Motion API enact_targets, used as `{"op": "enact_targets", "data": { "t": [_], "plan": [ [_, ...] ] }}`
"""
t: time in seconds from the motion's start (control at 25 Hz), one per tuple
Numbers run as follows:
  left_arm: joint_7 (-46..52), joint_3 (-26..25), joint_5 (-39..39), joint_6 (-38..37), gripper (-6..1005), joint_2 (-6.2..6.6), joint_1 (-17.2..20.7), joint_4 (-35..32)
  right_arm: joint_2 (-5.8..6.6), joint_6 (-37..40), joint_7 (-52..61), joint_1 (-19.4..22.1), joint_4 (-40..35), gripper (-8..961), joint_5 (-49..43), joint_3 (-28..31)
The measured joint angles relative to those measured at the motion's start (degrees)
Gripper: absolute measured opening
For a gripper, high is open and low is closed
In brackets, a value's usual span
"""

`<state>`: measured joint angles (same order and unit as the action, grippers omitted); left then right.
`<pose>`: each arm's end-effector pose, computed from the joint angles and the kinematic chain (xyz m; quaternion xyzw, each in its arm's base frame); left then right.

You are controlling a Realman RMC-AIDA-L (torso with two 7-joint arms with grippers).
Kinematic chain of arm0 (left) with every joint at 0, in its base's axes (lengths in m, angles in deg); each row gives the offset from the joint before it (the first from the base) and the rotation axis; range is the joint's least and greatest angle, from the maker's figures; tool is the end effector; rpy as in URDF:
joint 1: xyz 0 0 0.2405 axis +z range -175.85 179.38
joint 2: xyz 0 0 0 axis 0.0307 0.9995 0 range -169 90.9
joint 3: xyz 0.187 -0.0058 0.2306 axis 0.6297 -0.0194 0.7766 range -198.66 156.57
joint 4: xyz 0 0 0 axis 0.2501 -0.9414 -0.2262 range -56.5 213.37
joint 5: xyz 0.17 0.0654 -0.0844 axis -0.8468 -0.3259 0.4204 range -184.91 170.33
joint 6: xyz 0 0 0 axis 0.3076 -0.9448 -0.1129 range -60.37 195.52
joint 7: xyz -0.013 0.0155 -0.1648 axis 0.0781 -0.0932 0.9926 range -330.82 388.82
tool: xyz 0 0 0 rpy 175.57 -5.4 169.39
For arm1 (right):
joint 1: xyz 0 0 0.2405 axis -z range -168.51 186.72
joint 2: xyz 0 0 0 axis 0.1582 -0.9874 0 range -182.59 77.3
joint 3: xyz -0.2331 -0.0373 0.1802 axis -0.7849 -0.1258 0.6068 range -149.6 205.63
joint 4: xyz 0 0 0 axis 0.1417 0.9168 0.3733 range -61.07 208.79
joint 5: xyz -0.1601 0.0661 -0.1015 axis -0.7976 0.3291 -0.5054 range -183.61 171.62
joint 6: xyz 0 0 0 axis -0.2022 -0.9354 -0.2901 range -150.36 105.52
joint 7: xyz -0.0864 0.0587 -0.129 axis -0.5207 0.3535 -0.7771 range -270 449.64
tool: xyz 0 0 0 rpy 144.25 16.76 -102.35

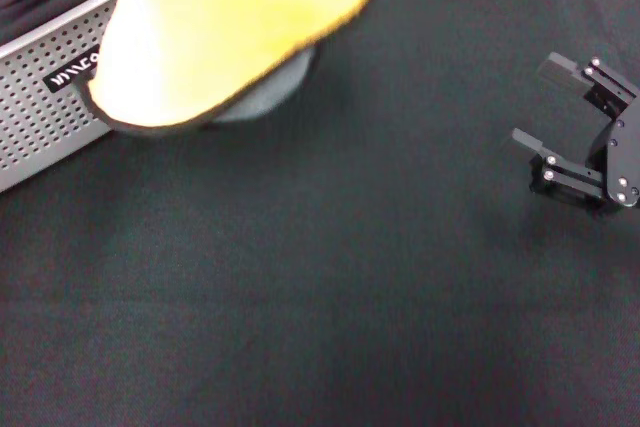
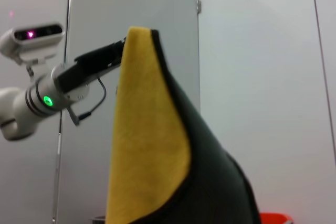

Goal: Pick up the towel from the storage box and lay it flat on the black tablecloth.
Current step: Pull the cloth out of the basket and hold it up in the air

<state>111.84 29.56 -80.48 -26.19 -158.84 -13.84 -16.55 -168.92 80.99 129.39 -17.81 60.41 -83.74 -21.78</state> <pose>-0.1266 0.2882 0.1204 -0.8602 0.1878 -0.3801 0.2833 0.2571 0.3057 -0.0242 -0.8494 0.0301 0.4768 0.2243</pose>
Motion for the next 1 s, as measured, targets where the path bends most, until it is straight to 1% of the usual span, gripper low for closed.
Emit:
{"op": "enact_targets", "data": {
  "t": [0.12, 0.28, 0.36, 0.44, 0.56, 0.76, 1.0],
  "plan": [
    [-5.2, 0.1, 1.6, -3.1, 6, 0.00, -0.9, 4.7, 0.00, 0.5, 0.4, -0.5, 0.0, 832, 0.0, -0.3],
    [-8.2, 0.1, 2.7, -4.6, 6, 0.04, -1.4, 8.9, 0.00, 1.5, 0.9, -2.6, 2.0, 831, -0.3, -0.7],
    [-8.7, 0.2, 2.8, -4.9, 7, 0.03, -1.5, 9.7, 0.00, 2.3, 1.9, -3.8, 2.9, 831, -0.5, -1.5],
    [-9.3, 0.7, 2.8, -5.1, 7, 0.01, -1.5, 10.4, -0.01, 3.3, 3.5, -4.7, 3.1, 831, -0.6, -3.6],
    [-10.2, 1.8, 2.7, -5.1, 7, 0.04, -1.5, 10.8, -0.01, 5.2, 4.9, -5.1, 3.3, 831, -0.3, -5.0],
    [-11.8, 3.6, 2.2, -5.7, 8, 0.07, -1.4, 11.4, 0.05, 8.0, 6.5, -4.8, 3.2, 830, 0.1, -4.6],
    [-15.1, 4.1, 2.0, -7.8, 8, 0.13, -2.0, 14.3, 0.25, 7.4, 8.0, -5.2, 3.0, 830, 1.1, -4.5]
  ]
}}
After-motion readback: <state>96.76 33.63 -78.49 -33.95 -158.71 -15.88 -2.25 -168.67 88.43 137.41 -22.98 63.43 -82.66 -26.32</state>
